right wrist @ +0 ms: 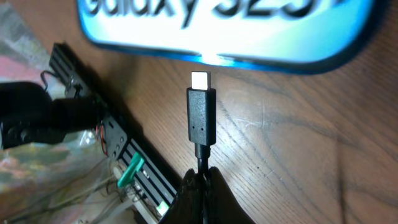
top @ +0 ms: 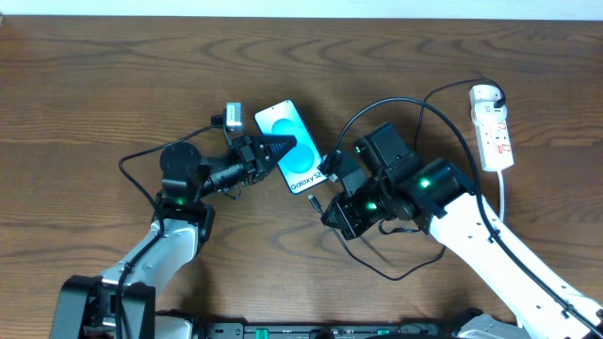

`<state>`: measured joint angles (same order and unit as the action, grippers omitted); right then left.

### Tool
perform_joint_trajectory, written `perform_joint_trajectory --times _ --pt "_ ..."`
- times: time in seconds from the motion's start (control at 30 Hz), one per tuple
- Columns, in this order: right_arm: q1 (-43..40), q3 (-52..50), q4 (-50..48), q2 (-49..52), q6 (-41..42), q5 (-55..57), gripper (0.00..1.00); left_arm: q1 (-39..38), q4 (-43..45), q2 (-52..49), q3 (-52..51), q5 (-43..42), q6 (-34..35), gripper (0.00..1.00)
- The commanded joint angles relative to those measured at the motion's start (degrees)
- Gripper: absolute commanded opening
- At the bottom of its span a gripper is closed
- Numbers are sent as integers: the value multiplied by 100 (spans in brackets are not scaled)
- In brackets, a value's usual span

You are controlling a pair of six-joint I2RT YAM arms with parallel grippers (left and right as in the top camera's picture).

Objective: Plug charger to phone and switch on socket
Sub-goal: 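Carry the USB-C plug with the right gripper toward the phone's bottom port, then push the USB-C plug upward into the phone's port with the right gripper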

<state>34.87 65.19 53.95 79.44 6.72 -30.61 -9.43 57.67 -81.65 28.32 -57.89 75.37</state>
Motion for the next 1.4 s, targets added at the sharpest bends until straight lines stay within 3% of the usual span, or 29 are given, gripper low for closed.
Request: perform_joint_trajectory --times 0.0,0.33,0.47,0.63,0.9,1.37 --pt "37 -11 -37 -83 428 181 1 15 94 42 133 -127 9 7" --pt "103 -44 315 -1016 765 686 1 15 94 42 133 -120 9 7" --pt "437 -431 -302 -1368 807 713 1 15 94 42 133 -83 9 7" --pt "728 -800 -929 -1290 916 726 1 15 94 42 133 -170 33 7" --pt "706 -798 -944 -1268 1366 1099 1 15 94 42 133 -212 33 7" --pt "708 -798 -1069 -1268 1449 1099 1 15 96 42 133 -330 31 7"
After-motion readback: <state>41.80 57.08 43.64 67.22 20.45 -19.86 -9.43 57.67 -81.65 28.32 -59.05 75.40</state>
